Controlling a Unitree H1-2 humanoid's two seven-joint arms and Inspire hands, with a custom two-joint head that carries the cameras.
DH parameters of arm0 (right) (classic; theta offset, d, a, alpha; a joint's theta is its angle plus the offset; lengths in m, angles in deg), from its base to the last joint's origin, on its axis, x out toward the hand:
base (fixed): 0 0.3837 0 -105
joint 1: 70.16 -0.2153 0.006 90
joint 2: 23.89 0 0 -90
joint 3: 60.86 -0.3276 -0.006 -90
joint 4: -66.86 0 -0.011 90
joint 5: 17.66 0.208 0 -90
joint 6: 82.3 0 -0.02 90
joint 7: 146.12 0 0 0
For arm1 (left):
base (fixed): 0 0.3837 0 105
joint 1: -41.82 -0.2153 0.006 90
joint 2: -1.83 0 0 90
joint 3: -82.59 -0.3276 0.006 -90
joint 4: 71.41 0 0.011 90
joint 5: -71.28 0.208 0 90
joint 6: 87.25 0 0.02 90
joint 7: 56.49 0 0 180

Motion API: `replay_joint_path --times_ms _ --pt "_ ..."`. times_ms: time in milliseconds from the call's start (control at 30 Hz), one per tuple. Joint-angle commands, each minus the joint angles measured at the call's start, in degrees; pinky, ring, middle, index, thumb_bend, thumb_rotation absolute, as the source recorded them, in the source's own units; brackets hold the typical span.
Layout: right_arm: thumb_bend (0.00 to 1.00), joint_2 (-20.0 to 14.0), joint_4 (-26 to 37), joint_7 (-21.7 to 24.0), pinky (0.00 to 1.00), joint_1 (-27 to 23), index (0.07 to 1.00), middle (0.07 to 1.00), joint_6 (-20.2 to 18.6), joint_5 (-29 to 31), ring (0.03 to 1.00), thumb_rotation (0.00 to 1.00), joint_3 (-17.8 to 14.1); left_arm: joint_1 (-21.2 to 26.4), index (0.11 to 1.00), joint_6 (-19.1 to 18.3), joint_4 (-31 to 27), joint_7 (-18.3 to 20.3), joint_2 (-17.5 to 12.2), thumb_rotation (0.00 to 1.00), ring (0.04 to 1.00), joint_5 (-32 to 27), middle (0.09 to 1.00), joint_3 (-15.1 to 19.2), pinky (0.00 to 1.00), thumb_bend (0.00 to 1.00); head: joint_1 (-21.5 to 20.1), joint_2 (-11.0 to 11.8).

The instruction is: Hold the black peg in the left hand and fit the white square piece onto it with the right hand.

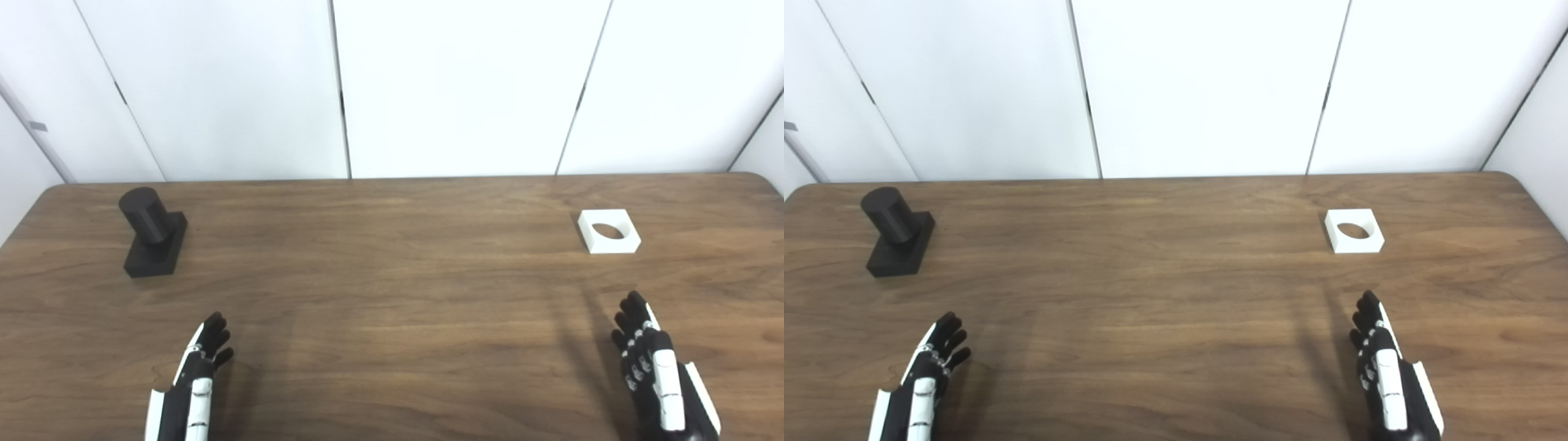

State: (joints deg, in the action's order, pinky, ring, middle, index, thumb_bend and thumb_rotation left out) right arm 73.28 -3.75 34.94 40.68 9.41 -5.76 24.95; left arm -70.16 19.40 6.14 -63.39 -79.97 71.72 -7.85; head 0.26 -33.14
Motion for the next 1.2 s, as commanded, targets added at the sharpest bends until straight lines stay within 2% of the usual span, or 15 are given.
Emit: replay_joint_path --times_ms 0,300,367,500,633,667,733,767,933,1100,1167 --pt "0.46 0.6 0.83 1.1 1.0 -0.32 1.0 1.0 1.25 0.56 1.0 1.0 0.08 -0.14 0.92 1.28 0.85 -0.18 3.38 0.98 0.918 0.23 0.932 -0.29 0.87 0.46 0.2 0.08" --pt "0.46 0.52 0.86 1.2 1.0 -0.34 1.0 1.0 0.98 1.16 1.0 1.0 -0.46 -0.39 0.925 1.02 0.49 0.13 3.45 1.0 0.927 0.96 0.937 -0.85 0.89 0.45 2.08 0.22" --pt "0.45 0.14 0.25 1.47 1.0 -0.44 1.0 1.0 1.88 0.94 1.0 1.0 -0.7 -0.4 0.925 0.9 0.48 0.0 3.72 1.0 0.927 1.23 0.936 -1.03 0.89 0.46 3.61 0.35" --pt "0.46 -0.49 -0.78 1.92 1.0 -0.59 1.0 1.0 2.91 1.03 1.0 1.0 -1.54 -0.11 0.922 1.99 1.28 0.15 4.43 0.97 0.922 0.55 0.93 -1.64 0.88 0.45 9.17 1.05" --pt "0.52 -1.47 -2.43 3.31 1.0 -0.8 1.0 1.0 3.73 1.9 1.0 1.0 -2.39 -0.42 0.917 1.89 1.48 -0.29 5.27 0.93 0.916 2.22 0.922 -2.54 0.87 0.5 15.59 3.17" --pt "0.53 -1.59 -2.74 3.46 1.0 -0.87 1.0 1.0 3.68 2.04 1.0 1.0 -2.61 -0.41 0.915 2.14 1.75 -0.44 5.4 0.93 0.914 2.63 0.921 -2.67 0.87 0.51 15.59 3.17" --pt "0.59 -1.92 -3.86 3.95 1.0 -1.25 1.0 1.0 4.43 2.01 1.0 1.0 -3.09 -0.25 0.904 2.54 2.34 -0.79 5.85 0.89 0.904 3.28 0.913 -3.11 0.85 0.53 19.38 4.92" --pt "0.6 -1.97 -4.32 4.05 1.0 -1.41 1.0 1.0 4.98 1.64 1.0 1.0 -3.3 -0.21 0.901 2.37 2.38 -0.89 6.03 0.88 0.903 3.43 0.911 -3.36 0.84 0.54 19.77 5.08" --pt "0.53 -1.55 -5.0 3.67 1.0 -1.73 0.973 0.987 4.92 1.13 1.0 1.0 -4.45 0.0 0.879 1.45 2.88 -1.84 6.4 0.83 0.881 5.78 0.893 -4.44 0.82 0.58 23.83 7.82" --pt "0.5 -1.77 -6.56 4.27 1.0 -2.09 0.982 0.998 5.63 1.06 1.0 1.0 -4.89 0.66 0.862 1.43 4.18 -2.5 6.21 0.81 0.865 6.69 0.881 -5.06 0.8 0.62 24.9 10.03" --pt "0.51 -1.83 -7.15 4.54 1.0 -2.23 0.984 1.0 5.87 0.98 1.0 1.0 -5.03 0.88 0.863 1.6 4.66 -2.5 6.03 0.8 0.867 6.52 0.882 -5.22 0.81 0.63 24.91 10.19"
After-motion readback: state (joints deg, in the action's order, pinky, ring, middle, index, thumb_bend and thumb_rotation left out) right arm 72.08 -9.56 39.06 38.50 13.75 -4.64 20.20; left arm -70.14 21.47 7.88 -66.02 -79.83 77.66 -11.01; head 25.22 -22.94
